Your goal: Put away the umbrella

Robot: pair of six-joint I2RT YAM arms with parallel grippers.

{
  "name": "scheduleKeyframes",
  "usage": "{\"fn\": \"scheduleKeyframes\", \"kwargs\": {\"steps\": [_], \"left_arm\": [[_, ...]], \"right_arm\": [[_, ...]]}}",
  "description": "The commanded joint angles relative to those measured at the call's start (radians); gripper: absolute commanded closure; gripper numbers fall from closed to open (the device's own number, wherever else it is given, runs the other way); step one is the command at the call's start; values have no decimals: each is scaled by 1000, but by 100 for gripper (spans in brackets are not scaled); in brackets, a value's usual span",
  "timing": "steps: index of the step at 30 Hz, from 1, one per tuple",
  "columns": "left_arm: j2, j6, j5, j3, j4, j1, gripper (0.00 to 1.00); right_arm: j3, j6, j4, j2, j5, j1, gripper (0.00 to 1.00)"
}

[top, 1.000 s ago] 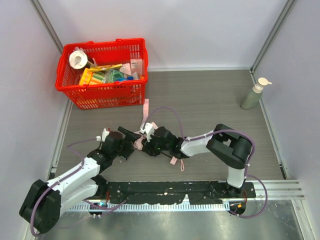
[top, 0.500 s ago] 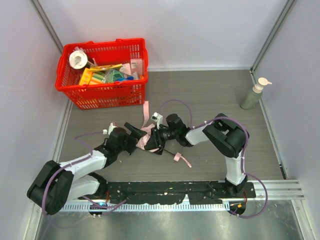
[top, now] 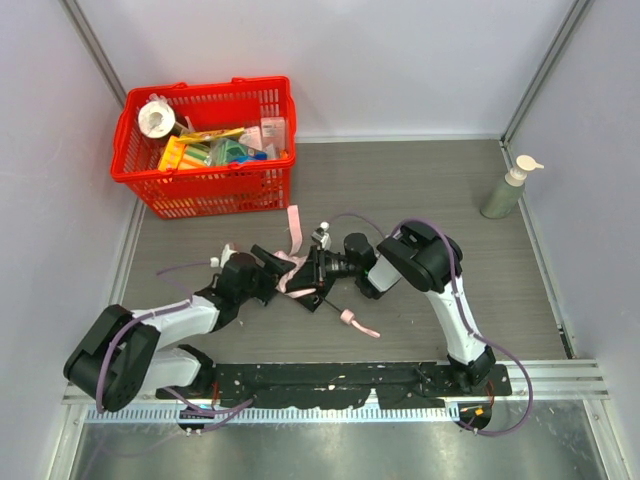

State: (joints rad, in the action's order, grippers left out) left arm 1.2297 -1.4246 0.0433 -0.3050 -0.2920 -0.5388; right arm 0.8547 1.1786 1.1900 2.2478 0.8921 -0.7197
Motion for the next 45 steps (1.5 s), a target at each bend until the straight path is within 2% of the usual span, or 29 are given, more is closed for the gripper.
{"fn": "scheduleKeyframes", "kwargs": {"steps": [1, 4, 7, 9, 11, 12, 13, 14, 15, 16, 17, 18, 19, 21, 26, 30, 34, 39, 41, 45], "left_arm": [[80, 13, -20, 10, 8, -7, 26], [99, 19, -11, 15, -12, -7, 41], [123, 13, -17, 26, -51, -7, 61], [140, 10, -23, 33, -76, -7, 76], [146, 7, -28, 43, -90, -6, 89], [148, 6, -29, 47, -98, -7, 95], [145, 1, -28, 55, -96, -7, 100], [142, -3, -28, 61, -101, -6, 100], [136, -5, -29, 70, -107, -7, 100], [126, -7, -29, 75, -101, -7, 100], [117, -8, -29, 79, -95, -7, 100], [105, -10, -28, 84, -85, -7, 100], [90, -13, -29, 87, -78, -6, 100], [68, -16, -30, 93, -62, -7, 100], [25, -20, -36, 95, -23, -7, 100], [10, -25, -39, 92, 5, -9, 100], [23, -51, -39, 99, 17, -10, 100], [31, -95, -83, 81, 62, -12, 100], [27, -112, -80, 61, 123, -10, 100], [22, -140, -80, 29, 218, -18, 100]], "right_arm": [[-6, 283, 398, 52, 113, -29, 99], [-28, 256, 379, 45, 113, -29, 99], [-40, 213, 309, 21, 117, -29, 99], [-49, 126, 228, -4, 116, -29, 99], [-59, 75, 160, -27, 113, -27, 94], [-60, 50, 128, -45, 111, -27, 84], [-60, -1, 55, -56, 101, -26, 79], [-59, -49, -11, -88, 88, -27, 69], [-54, -156, -146, -106, 64, -26, 64], [-39, -215, -250, -153, 41, -27, 48], [-25, -359, -464, -184, -16, -27, 39], [1, -419, -553, -232, -44, -26, 35], [13, -532, -723, -260, -115, -26, 29], [72, -639, -899, -336, -192, -27, 25], [178, -832, -1167, -425, -356, -64, 24], [257, -1040, -1300, -470, -638, -170, 24], [297, -1158, -1305, -490, -838, -288, 22], [311, -1244, -1281, -412, -1100, -405, 23], [308, -1275, -1251, -376, -1276, -461, 24], [319, -1291, -1196, -292, -1491, -540, 30]]}}
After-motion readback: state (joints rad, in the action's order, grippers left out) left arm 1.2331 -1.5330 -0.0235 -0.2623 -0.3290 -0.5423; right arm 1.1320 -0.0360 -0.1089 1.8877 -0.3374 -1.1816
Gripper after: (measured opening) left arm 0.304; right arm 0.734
